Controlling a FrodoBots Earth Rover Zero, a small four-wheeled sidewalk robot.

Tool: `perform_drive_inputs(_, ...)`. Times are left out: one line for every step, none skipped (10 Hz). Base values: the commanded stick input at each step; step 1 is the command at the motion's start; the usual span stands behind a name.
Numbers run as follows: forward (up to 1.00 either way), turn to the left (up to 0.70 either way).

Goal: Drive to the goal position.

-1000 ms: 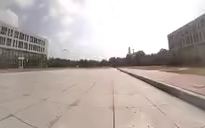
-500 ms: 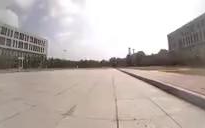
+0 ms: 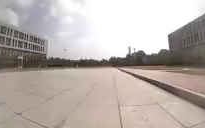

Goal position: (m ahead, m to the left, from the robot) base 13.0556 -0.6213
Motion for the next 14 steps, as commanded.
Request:
perform_drive_inputs(0.7,-0.04)
perform_drive_inputs(0.7,-0.18)
perform_drive_inputs(0.7,-0.3)
perform_drive_inputs(0.7,-0.34)
perform_drive_inputs(0.7,0.0)
perform_drive_inputs(0.7,0.0)
perform_drive_inputs(0.7,0.0)
perform_drive_inputs(0.7,0.0)
perform_drive_inputs(0.7,0.0)
perform_drive_inputs(0.7,0.0)
perform_drive_inputs(0.7,0.0)
perform_drive_inputs(0.7,0.0)
perform_drive_inputs(0.7,0.0)
perform_drive_inputs(0.7,0.0)
